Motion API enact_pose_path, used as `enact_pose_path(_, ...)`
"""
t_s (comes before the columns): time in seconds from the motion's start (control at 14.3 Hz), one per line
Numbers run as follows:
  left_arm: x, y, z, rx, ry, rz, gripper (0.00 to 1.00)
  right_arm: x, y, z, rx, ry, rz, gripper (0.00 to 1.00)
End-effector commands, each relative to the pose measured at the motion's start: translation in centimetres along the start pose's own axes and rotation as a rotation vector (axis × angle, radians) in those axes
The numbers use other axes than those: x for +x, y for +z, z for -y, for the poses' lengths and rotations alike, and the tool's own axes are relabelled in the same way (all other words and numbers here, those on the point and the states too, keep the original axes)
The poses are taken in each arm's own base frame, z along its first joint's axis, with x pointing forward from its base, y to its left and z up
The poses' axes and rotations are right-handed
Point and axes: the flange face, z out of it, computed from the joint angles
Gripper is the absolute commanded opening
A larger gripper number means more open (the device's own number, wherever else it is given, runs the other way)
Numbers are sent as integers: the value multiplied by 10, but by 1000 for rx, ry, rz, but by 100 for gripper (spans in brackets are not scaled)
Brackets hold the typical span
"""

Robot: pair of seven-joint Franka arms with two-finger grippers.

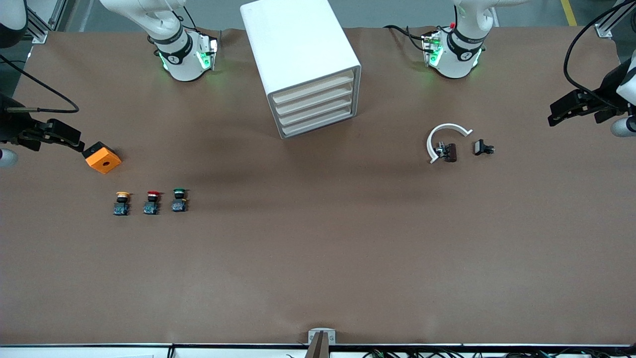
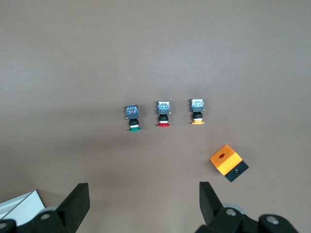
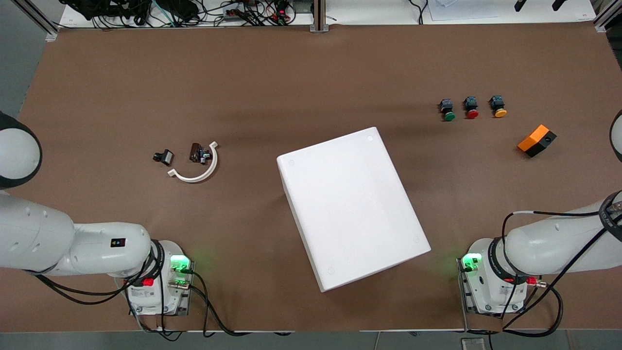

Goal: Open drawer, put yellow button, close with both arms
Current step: 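Reach the right gripper to the yellow button while the left gripper reaches the drawer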

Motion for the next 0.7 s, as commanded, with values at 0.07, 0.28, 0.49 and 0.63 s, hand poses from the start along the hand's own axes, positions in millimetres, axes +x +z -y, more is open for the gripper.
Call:
enact_pose_path(0.07,3,-1,1,16,-1,10,100,4,-4,0,3,3,-5,100)
enact_pose_path(0.28,9,7,0,13,0,24,100,5,-1,3,-3,-4,-1,100)
enact_pose_path(0.49,32,58,-9,19,18,123,100,5,-2,3,-6,-5,-3,100)
enact_pose_path(0.63,38,59,-2,0,8,126,100,6,-8,-2,-7,-2,-16,100)
